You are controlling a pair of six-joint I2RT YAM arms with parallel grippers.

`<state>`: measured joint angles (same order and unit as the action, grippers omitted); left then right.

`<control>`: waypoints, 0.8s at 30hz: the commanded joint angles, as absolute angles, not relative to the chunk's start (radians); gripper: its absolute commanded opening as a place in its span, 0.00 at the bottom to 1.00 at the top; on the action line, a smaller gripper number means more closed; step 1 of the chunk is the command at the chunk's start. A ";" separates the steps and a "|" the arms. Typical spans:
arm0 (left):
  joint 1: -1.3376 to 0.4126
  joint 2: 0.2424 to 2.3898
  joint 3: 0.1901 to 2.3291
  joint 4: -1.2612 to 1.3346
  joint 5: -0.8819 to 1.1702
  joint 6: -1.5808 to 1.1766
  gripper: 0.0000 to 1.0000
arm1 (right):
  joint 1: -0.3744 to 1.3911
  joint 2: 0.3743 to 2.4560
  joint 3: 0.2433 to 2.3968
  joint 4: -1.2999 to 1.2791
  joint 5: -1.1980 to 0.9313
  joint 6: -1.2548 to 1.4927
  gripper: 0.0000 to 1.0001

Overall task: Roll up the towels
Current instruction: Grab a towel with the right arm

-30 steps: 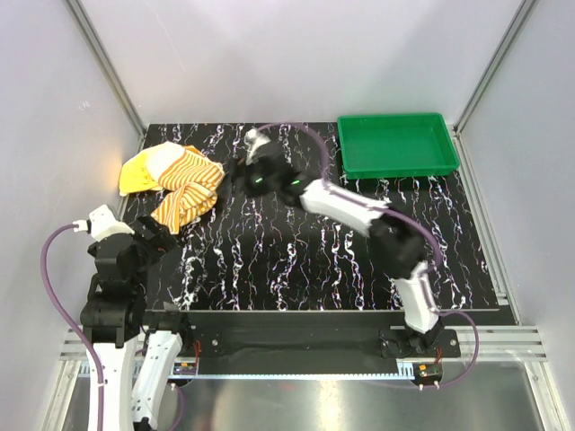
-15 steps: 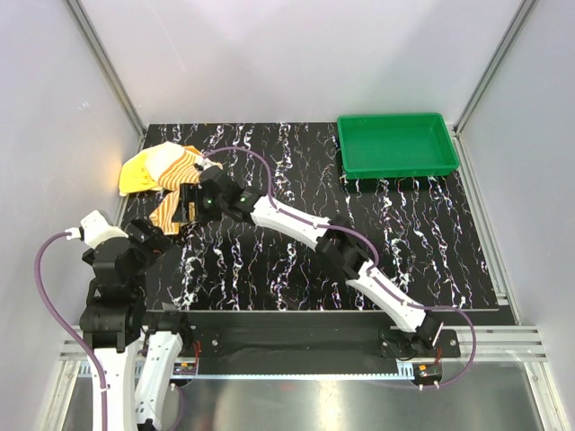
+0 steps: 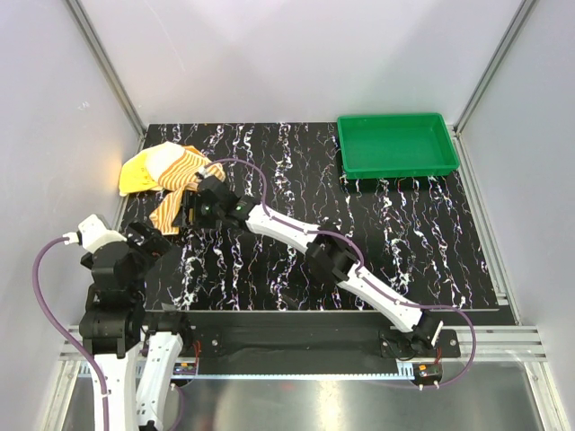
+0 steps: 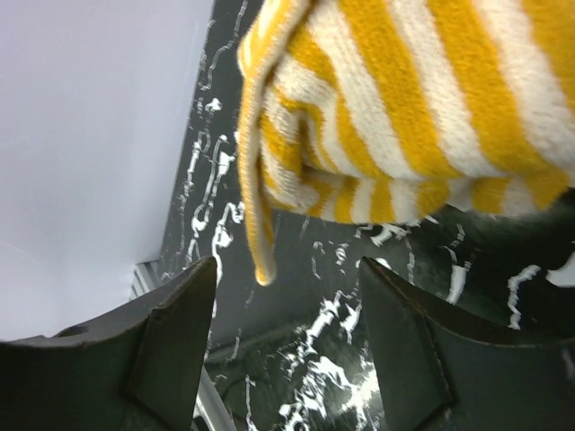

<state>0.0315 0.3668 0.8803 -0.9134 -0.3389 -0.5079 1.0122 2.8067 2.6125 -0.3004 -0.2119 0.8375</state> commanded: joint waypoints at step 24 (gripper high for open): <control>0.064 0.374 0.902 -0.887 -0.325 -0.515 0.98 | 1.032 2.646 2.531 -0.230 -0.224 0.852 0.00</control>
<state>0.0593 0.3607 0.8803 -0.9203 -0.3367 -0.5171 1.0214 2.8426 2.5767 -0.1879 -0.2043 0.9009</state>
